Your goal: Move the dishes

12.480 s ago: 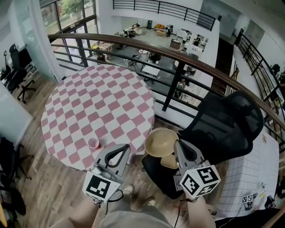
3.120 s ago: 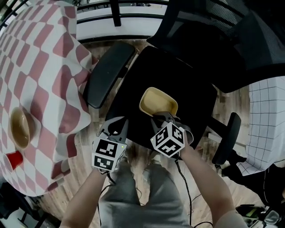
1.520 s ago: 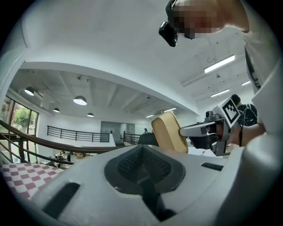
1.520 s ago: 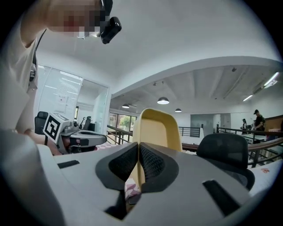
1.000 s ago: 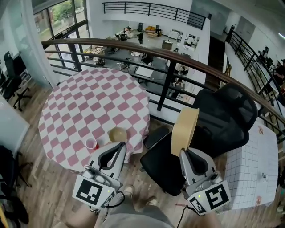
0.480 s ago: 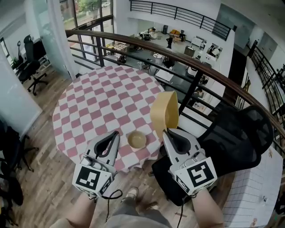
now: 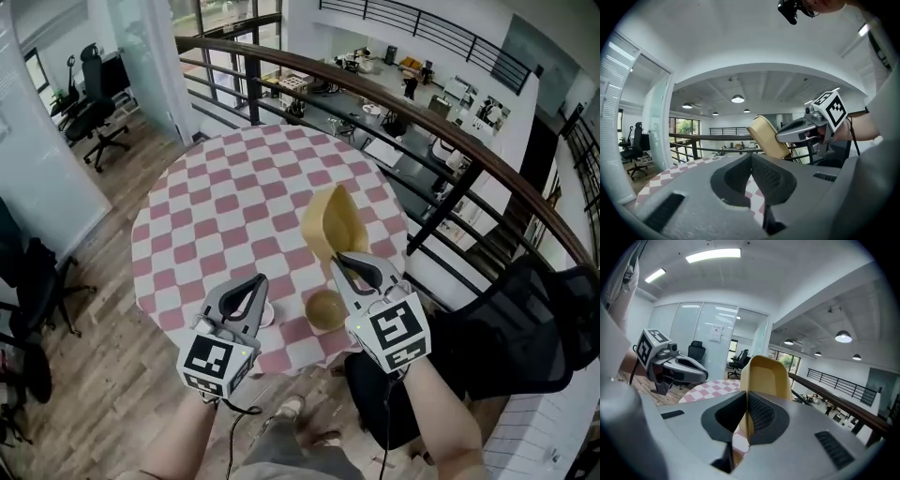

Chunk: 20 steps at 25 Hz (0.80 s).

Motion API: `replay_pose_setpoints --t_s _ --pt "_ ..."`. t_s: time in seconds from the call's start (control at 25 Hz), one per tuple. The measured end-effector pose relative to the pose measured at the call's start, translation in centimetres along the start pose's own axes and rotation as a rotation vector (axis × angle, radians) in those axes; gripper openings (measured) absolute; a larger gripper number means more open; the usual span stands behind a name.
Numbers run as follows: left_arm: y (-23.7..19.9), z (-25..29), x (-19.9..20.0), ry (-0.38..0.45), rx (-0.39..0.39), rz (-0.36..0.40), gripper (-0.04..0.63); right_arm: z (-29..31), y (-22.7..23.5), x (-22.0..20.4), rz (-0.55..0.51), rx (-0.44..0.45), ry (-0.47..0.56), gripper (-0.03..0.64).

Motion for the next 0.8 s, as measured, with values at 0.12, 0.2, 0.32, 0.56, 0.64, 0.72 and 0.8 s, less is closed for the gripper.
replay_pose_setpoints --t_s 0.12,0.2,0.32,0.56,0.64,0.72,0.8 --pt "-1.7 0.8 -1.2 -0.020 0.018 0.008 0.012 3.4 -0.5 -1.8 -0.006 0.054 -0.039 0.028" --pt "-2.9 1.3 -2.1 -0.021 0.027 0.004 0.012 5.1 -0.9 -3.1 -0.006 0.083 -0.071 0.028" --pt "-4.4 2.2 -3.7 -0.034 0.039 -0.009 0.012 7.6 -1.7 -4.9 -0.020 0.121 -0.111 0.028" --pt "-6.6 4.0 -7.0 -0.068 0.048 -0.050 0.014 12.2 -3.0 -8.0 -0.110 0.199 -0.199 0.028" --pt "-7.3 4.4 -8.3 -0.081 0.050 -0.075 0.012 13.8 -3.5 -8.9 -0.142 0.220 -0.220 0.028" --pt "-7.8 4.6 -9.7 -0.096 0.058 -0.093 0.012 15.2 -4.2 -9.9 -0.167 0.245 -0.243 0.028" --pt "-8.3 4.9 -11.1 -0.115 0.066 -0.103 0.012 16.5 -4.9 -10.9 -0.210 0.276 -0.267 0.028"
Point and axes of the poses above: the fingertips, and each gripper's own axes: z forward along the fingers, y to its right, x out of its top, the point moved 8 cm from there along -z, backward along the fingers, and after that the axes turned 9 degrees about -z, right-handed, at the moved point
